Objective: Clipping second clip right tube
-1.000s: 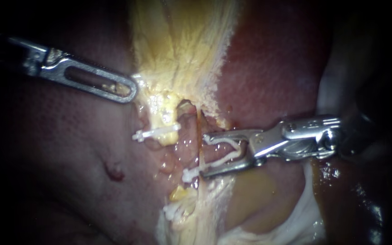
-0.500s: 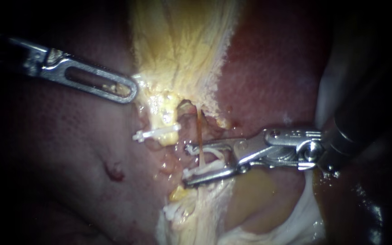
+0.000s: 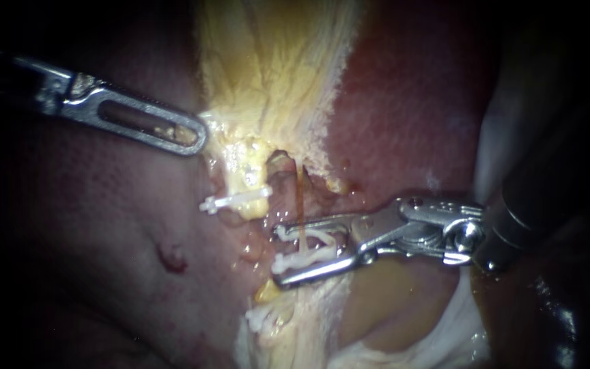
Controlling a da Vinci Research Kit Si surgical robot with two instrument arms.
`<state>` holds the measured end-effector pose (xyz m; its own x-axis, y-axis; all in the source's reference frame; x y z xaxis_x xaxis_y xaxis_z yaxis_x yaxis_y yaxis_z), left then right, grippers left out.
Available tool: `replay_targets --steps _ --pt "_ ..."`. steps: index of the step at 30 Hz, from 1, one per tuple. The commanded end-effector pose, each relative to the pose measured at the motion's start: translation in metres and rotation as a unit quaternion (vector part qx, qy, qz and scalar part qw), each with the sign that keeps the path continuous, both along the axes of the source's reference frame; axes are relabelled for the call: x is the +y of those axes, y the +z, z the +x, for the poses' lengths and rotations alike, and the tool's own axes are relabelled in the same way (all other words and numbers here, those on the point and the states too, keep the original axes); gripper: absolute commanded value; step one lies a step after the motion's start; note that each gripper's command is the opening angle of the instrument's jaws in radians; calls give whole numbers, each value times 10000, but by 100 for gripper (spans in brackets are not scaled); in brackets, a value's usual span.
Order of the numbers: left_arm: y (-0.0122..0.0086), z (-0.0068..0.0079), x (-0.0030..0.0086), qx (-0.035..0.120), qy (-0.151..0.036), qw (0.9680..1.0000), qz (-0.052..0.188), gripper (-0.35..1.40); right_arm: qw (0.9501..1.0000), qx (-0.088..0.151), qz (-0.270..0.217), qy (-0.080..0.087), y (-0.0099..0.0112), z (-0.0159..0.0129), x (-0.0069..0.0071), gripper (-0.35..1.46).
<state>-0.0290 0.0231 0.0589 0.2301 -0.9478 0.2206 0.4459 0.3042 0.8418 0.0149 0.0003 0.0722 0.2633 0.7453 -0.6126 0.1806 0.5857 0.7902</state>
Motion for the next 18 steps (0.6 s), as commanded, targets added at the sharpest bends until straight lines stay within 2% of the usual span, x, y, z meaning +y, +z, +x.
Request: replay_targets --steps 1,3,8,18 --pt "0 0 0 -3 2 10000 1 -35 10000 67 54 -21 -4 0 0 48" --pt "1 1 0 -3 2 10000 1 -35 9997 171 158 -88 -9 1 -2 47" --pt "1 1 0 -3 3 10000 1 -35 9995 232 176 -157 -24 4 -5 46" --pt "0 1 0 -4 3 10000 1 -35 9993 248 240 -152 -52 2 2 45"
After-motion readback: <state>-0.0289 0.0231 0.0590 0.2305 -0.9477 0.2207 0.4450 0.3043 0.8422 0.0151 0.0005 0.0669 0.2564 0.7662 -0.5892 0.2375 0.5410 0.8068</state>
